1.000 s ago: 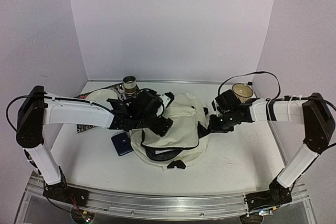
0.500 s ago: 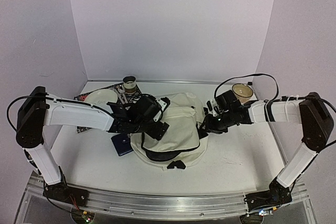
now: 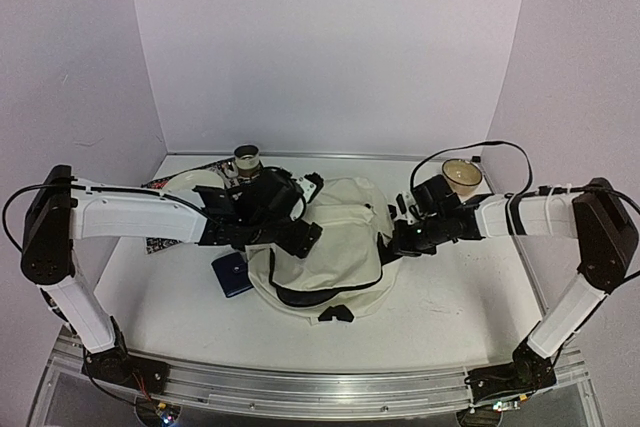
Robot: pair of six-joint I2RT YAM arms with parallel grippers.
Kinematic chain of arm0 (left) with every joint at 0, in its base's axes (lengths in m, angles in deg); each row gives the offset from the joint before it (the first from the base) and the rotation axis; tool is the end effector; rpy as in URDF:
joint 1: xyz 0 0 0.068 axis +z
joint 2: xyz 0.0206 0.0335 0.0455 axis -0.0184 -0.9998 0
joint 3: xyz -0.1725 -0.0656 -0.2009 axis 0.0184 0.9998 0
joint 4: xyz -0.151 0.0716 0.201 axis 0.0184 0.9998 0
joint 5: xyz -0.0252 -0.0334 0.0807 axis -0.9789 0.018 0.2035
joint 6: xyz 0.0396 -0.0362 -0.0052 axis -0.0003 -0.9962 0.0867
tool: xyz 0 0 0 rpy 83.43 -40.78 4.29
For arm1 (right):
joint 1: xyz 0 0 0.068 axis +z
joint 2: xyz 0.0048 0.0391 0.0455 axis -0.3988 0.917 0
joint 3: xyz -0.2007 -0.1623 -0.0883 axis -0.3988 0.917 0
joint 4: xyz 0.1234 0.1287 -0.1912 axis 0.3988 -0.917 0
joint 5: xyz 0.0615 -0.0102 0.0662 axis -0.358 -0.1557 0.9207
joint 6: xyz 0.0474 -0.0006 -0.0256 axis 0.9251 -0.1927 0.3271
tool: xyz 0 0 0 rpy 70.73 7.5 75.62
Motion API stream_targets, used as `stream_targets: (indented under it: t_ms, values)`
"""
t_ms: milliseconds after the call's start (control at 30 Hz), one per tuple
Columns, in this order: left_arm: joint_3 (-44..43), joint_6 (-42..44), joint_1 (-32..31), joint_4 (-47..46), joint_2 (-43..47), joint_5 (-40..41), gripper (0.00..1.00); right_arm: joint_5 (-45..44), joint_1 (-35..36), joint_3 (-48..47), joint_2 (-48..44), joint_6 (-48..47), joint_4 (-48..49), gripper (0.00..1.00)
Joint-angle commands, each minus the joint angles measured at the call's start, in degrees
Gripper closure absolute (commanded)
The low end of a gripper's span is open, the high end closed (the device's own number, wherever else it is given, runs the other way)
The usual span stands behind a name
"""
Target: Pack the student bag
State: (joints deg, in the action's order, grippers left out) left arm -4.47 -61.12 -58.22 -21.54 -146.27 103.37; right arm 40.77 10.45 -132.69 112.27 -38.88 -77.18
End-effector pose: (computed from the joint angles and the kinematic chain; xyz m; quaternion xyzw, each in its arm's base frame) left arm 0.2013 -0.3166 0.2398 0.3287 0.8422 -0.1018 0.4150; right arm 0.2829 0.1963 0.1947 -0.0608 0.8785 0.2997 0.3670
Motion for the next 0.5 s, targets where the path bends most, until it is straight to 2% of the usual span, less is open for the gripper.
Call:
stream_targets:
  t_ms: [0, 333, 467]
  values:
    - [-3.5, 0.6, -0.6, -0.2, 3.4, -1.8, 0.22, -1.5, 0.1, 2.1, -7.0, 1.2, -2.5, 1.0]
    - [-9.3, 0.3, -2.7, -0.3, -0.4, -3.5, 0.25, 10.1, 0.5, 9.7, -15.7, 10.6, 14.3, 1.0]
    - [-12.7, 0.2, -4.0, -0.2, -3.0, -4.4, 0.28, 11.7, 2.1, 11.4, -16.6, 12.6, 18.1, 1.0]
